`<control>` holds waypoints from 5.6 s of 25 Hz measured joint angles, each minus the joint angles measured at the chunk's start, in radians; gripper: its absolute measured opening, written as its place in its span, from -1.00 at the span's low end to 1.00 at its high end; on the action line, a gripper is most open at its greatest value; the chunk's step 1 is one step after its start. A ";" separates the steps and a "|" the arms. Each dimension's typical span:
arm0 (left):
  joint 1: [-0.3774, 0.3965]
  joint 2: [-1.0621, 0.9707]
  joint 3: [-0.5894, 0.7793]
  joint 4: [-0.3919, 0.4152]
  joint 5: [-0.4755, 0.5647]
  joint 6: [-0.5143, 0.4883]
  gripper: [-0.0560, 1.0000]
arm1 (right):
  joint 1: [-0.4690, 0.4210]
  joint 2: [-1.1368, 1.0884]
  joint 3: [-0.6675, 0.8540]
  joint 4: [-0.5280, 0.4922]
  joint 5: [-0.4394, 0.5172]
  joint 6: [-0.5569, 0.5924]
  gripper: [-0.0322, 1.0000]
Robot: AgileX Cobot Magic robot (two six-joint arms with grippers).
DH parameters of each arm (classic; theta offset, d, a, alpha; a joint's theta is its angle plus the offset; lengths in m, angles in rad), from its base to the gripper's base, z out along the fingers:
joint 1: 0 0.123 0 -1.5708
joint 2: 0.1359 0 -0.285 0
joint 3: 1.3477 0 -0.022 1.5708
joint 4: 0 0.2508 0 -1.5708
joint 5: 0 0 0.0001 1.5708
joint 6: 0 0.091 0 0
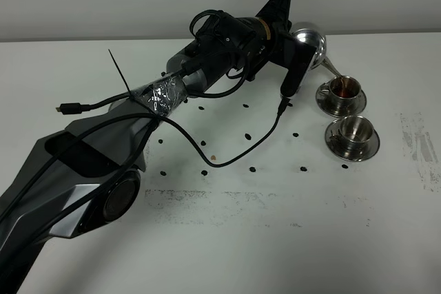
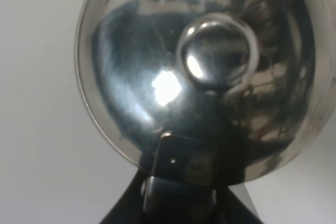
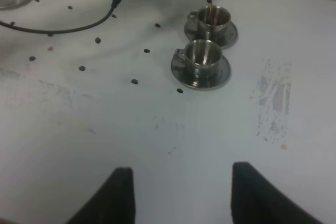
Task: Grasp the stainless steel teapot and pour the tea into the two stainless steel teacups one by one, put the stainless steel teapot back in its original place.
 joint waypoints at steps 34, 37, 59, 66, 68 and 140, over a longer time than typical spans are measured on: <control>-0.008 0.000 0.000 0.010 0.000 0.001 -0.59 | 0.000 0.000 0.000 0.000 0.000 0.000 -0.15; -0.009 0.000 0.000 0.011 0.000 0.001 -0.59 | 0.000 0.000 0.000 0.000 0.000 0.000 -0.15; -0.010 0.000 0.000 0.032 0.000 0.001 -0.59 | 0.000 0.000 0.000 0.000 0.000 0.000 -0.15; -0.010 0.000 0.000 0.032 0.000 0.001 -0.59 | 0.000 0.000 0.000 0.000 0.000 0.000 -0.15; -0.010 0.000 0.000 0.032 0.000 0.001 -0.59 | 0.000 0.000 0.000 0.000 0.000 0.000 -0.15; 0.013 -0.134 -0.002 -0.038 0.613 -1.132 -0.59 | 0.000 0.000 0.000 0.000 0.000 0.000 -0.15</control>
